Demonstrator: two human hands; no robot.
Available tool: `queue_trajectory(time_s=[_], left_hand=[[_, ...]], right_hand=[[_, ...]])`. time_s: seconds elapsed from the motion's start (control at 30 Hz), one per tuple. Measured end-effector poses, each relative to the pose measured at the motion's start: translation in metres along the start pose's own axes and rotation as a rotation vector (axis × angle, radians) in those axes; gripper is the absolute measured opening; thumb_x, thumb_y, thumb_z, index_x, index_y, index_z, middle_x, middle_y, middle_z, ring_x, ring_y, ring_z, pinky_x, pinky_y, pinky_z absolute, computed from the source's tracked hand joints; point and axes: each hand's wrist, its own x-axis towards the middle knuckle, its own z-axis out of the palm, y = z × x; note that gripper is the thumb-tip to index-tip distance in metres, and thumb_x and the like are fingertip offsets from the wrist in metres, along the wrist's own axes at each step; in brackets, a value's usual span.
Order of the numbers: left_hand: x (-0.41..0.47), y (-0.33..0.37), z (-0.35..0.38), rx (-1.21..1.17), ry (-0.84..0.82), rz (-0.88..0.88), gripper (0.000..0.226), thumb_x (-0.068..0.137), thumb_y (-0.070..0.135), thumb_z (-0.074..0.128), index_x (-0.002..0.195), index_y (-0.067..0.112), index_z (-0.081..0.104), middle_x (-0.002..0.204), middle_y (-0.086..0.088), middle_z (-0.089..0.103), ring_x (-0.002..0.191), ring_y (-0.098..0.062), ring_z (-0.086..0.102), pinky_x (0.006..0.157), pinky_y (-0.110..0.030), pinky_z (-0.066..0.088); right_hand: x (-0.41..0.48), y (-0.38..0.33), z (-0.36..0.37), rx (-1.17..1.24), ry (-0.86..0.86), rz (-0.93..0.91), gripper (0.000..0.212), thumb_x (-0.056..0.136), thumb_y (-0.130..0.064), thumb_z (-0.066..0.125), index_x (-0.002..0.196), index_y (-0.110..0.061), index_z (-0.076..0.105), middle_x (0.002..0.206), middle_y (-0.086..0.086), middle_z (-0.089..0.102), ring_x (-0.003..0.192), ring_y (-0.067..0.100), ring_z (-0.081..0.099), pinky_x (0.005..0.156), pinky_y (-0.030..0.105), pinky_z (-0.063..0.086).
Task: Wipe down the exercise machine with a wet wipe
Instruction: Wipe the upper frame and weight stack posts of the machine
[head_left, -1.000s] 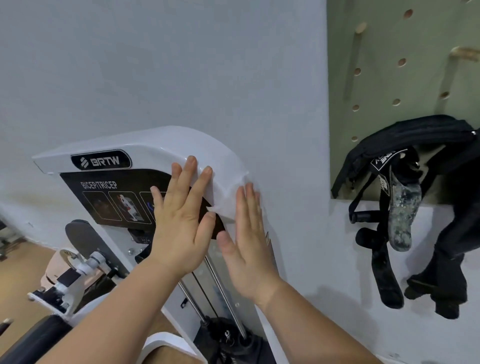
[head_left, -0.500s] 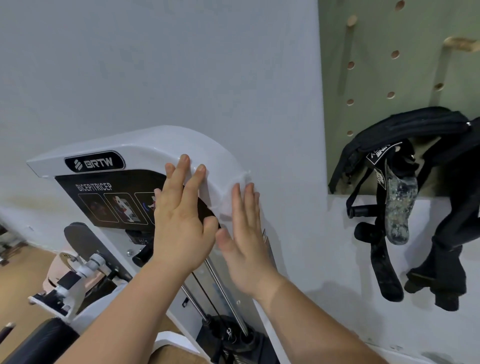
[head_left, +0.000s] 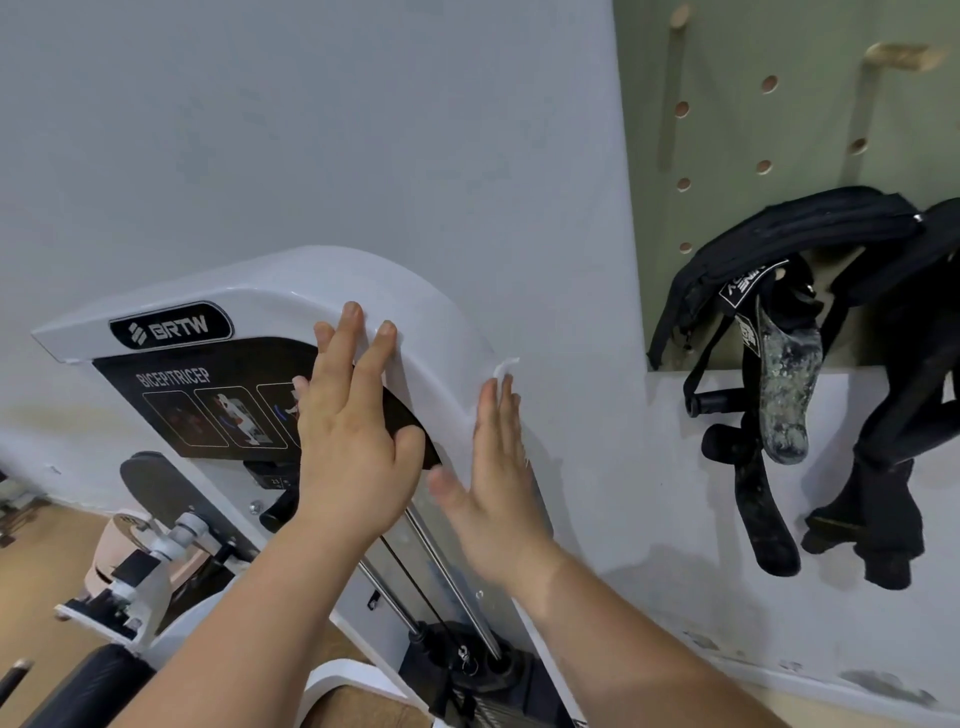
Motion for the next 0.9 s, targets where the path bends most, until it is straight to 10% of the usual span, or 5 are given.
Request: queue_trajectory(time_s=[0.3, 0.53, 0.77, 0.9], left_hand=[[0.000, 0.000, 0.000, 0.033, -0.004, 0.003, 0.094, 0.076, -0.004, 0.060, 0.156, 0.030, 0.023, 0.166, 0.019, -0.007, 0.157, -0.017, -0.012, 0.121, -0.069, 0.005], [0.000, -0.004, -0.001, 0.039, -0.005, 0.016, 0.095, 0.075, -0.009, 0.060, 0.157, 0.026, 0.026, 0.167, 0.015, -0.003, 0.157, -0.018, -0.011, 0.121, -0.069, 0.005], [0.000, -0.006, -0.011, 0.103, -0.048, 0.051, 0.096, 0.073, -0.011, 0.055, 0.158, 0.022, 0.026, 0.171, -0.001, 0.004, 0.157, -0.025, -0.008, 0.119, -0.069, 0.005], [-0.002, -0.001, -0.018, 0.170, -0.046, 0.068, 0.094, 0.072, -0.002, 0.051, 0.159, 0.024, 0.027, 0.171, -0.002, 0.008, 0.157, -0.030, 0.003, 0.118, -0.070, 0.007]], right_hand=[[-0.015, 0.045, 0.008, 0.221, 0.038, 0.347, 0.104, 0.073, -0.087, 0.019, 0.157, -0.037, -0.017, 0.161, -0.022, -0.027, 0.151, -0.001, -0.025, 0.128, 0.043, -0.007], [-0.005, -0.020, 0.014, -0.014, 0.078, -0.176, 0.115, 0.080, -0.095, 0.010, 0.161, -0.018, -0.015, 0.169, -0.003, -0.027, 0.154, 0.012, -0.027, 0.124, 0.030, -0.019], [-0.066, 0.061, 0.023, -0.274, -0.149, 0.099, 0.118, 0.069, -0.102, 0.005, 0.143, -0.025, -0.046, 0.150, -0.020, -0.053, 0.145, 0.004, -0.041, 0.127, 0.042, -0.010], [-0.012, 0.032, -0.008, -0.624, -0.105, -0.432, 0.107, 0.092, -0.083, 0.026, 0.158, -0.016, -0.026, 0.164, 0.005, -0.039, 0.155, 0.026, -0.026, 0.127, 0.040, -0.015]])
